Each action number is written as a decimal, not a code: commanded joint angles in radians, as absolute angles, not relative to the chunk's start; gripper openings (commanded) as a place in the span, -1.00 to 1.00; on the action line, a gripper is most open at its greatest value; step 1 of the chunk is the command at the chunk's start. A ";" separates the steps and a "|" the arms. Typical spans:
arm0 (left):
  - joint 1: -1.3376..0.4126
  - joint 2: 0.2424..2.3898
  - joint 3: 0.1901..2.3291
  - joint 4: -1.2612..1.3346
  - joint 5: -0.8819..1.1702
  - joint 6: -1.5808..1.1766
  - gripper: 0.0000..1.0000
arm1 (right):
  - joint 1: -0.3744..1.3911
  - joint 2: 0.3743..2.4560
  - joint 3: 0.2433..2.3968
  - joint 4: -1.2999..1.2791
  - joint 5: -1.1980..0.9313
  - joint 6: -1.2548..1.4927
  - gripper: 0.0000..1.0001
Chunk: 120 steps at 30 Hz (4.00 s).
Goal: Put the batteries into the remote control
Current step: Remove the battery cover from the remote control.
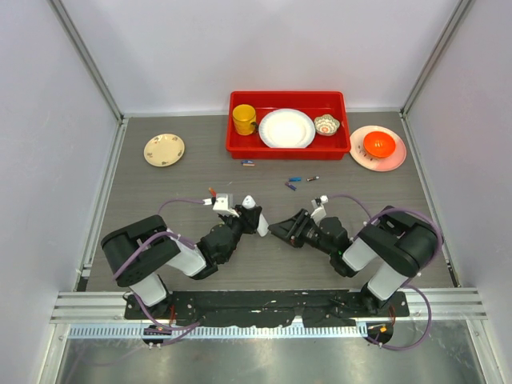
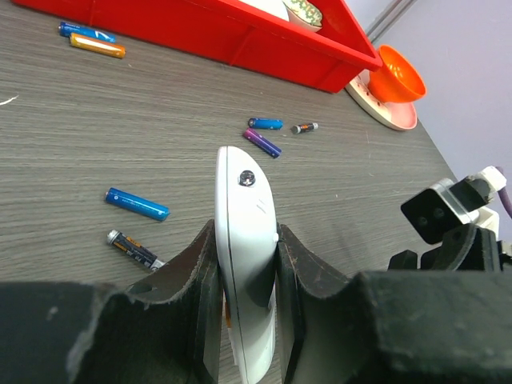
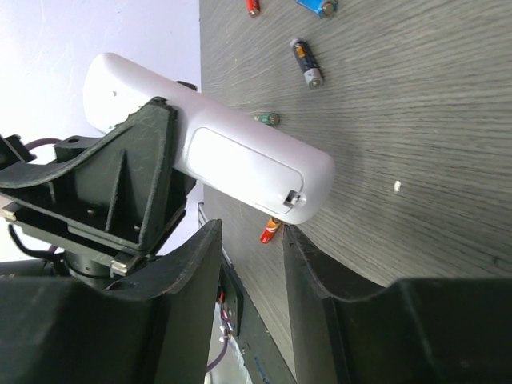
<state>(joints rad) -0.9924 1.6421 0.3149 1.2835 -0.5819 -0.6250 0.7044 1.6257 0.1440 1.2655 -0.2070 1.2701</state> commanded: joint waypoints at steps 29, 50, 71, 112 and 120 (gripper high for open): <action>-0.988 1.646 0.298 1.548 -0.571 -0.661 -1.00 | 0.701 1.779 0.187 1.548 -0.219 1.338 -0.21; -0.997 1.671 0.298 1.548 -0.551 -0.695 -1.00 | 0.701 1.812 0.207 1.578 -0.235 1.350 -0.34; -1.015 1.684 0.305 1.548 -0.534 -0.699 -1.00 | 0.701 1.815 0.225 1.586 -0.241 1.362 -0.52; -1.022 1.684 0.281 1.548 -0.549 -0.657 -1.00 | 0.692 1.690 0.209 1.503 -0.244 1.322 -0.74; -1.022 1.681 0.279 1.548 -0.578 -0.643 -1.00 | 0.689 1.664 0.201 1.489 -0.245 1.315 -0.74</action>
<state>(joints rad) -1.0058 1.6752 0.2913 1.3434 -0.5701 -0.6697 0.6933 1.7237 0.1959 1.2316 -0.2466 1.3251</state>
